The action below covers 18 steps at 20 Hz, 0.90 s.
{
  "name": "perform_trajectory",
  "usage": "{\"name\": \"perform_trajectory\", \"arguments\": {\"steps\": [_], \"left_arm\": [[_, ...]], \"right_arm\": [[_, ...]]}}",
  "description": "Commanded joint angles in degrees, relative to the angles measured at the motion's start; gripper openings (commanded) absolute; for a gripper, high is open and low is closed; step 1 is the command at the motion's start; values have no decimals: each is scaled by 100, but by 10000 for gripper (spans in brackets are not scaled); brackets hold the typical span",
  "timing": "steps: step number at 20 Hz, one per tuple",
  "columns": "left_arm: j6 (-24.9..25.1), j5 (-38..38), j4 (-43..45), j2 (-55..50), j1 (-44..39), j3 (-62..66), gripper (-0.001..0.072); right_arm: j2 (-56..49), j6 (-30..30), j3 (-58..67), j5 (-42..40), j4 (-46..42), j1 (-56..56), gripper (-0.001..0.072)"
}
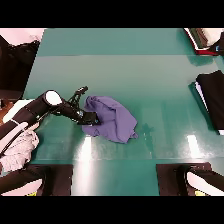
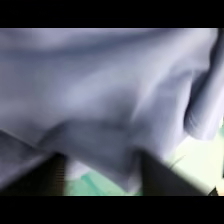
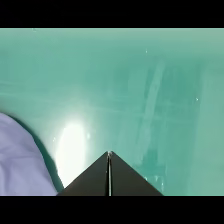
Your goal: Fold the shirts.
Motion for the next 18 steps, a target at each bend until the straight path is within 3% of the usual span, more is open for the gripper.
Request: {"name": "perform_trajectory", "arguments": {"steps": [1, 4, 10, 11, 12, 13, 16, 18], "left_arm": [[26, 514, -219, -4, 4, -107, 47], [35, 229, -74, 48, 7, 267, 31], [-210, -1539, 2052, 695, 7, 2177, 31], [-210, -1676, 2175, 811, 7, 2345, 32], [-210, -1749, 2245, 892, 7, 2455, 32], [-210, -1801, 2245, 946, 7, 2511, 32], [-278, -1932, 2229, 951, 4, 2498, 32], [-299, -1945, 2227, 951, 4, 2498, 32]], "right_arm": [[-24, 2, -4, 131, 42, 7, 20], [-17, 2, -190, 245, 83, 9, 20], [258, -669, -2131, -76, 1915, 111, 26], [269, -730, -2503, -144, 1956, 225, 187], [256, -734, -2839, -260, 1947, 358, 477], [208, -734, -3195, -435, 1961, 531, 596], [-68, -813, -4144, -1207, 2063, 1325, 596], [-343, -1139, -4597, -1869, 2616, 1969, 595]]}}
